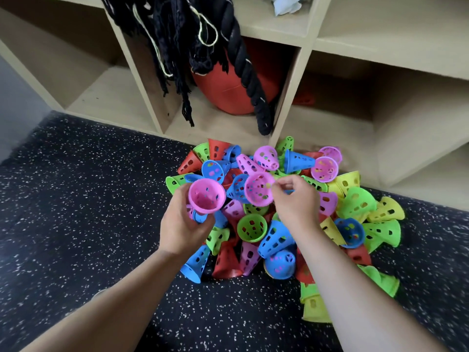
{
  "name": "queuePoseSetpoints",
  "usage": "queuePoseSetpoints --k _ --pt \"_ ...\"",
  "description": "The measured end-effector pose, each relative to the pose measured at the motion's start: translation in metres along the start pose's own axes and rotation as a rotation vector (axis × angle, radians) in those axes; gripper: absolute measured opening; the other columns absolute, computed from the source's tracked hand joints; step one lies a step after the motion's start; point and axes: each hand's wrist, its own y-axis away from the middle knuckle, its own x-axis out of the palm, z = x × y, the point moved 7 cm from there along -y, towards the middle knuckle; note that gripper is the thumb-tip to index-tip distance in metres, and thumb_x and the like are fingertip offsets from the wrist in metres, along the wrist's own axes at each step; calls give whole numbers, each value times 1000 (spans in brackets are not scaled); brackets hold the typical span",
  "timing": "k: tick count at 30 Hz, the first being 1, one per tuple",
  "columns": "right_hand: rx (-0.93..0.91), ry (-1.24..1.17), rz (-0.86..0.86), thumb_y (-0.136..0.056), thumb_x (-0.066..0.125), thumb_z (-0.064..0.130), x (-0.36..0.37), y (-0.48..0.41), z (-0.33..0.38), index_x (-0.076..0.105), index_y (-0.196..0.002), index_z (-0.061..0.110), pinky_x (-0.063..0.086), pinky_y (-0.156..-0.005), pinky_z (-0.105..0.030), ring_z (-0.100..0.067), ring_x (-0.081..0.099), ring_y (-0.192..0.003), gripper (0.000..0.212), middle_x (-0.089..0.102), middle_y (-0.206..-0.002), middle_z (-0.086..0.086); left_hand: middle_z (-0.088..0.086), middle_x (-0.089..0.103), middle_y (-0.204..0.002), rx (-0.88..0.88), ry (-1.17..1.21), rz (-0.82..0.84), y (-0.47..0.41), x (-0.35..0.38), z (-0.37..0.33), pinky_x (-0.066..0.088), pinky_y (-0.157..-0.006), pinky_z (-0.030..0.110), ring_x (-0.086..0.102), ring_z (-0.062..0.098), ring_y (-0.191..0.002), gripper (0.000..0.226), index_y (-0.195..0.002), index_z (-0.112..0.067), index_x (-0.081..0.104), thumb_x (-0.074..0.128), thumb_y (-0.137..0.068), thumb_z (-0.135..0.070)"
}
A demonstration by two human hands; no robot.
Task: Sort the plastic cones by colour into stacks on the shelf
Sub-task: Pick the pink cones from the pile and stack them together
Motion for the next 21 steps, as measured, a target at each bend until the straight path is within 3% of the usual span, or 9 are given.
queuePoseSetpoints --k 4,7,10,12,14,17,21 --pt "109 -364 -133 -86 65 17 -35 10 9 70 -89 20 49 -55 -26 -8 60 -54 7 66 -69 3 -19 58 -111 -5 -28 25 11 5 -12 55 -80 40 63 17 -98 67 -119 -44 44 81 -70 -19" --pt "91 -478 -47 -88 64 10 -42 19 30 70 -90 17 47 -48 -24 -8 54 -46 9 61 -63 -1 -15 58 -116 -8 -23 51 18 11 -18 55 -82 39 59 11 -100 63 -124 -36 48 79 -71 -21" --pt "43 -437 136 -89 65 10 -33 28 47 70 -87 20 47 -50 -27 -10 55 -48 11 63 -60 1 -16 57 -117 1 -3 54 22 16 -31 48 -81 30 58 8 -103 59 -124 -33 50 76 -71 -33" --pt "11 -350 258 -89 66 13 -22 33 49 71 -86 23 46 -50 -23 -9 56 -50 11 65 -60 5 -15 58 -118 18 29 55 21 19 -42 47 -82 27 58 7 -103 62 -125 -34 49 70 -70 -52" --pt "-39 -262 336 -90 69 24 -13 36 48 71 -90 25 46 -51 -18 -6 58 -51 3 66 -63 9 -13 60 -120 39 49 49 17 21 -47 49 -84 27 59 5 -103 65 -126 -34 47 71 -69 -54" --pt "-49 -198 229 -89 68 43 -9 23 34 71 -92 36 50 -62 -20 -7 65 -65 9 70 -78 10 -11 59 -121 57 60 33 8 21 -48 51 -85 30 59 7 -105 65 -128 -30 47 75 -70 -42" --pt "-4 -79 34 -92 64 39 -12 -10 12 71 -96 31 54 -78 -31 -11 67 -87 12 70 -92 12 -13 58 -121 31 88 17 -4 18 -41 48 -85 26 57 7 -106 63 -126 -33 48 82 -73 -29"
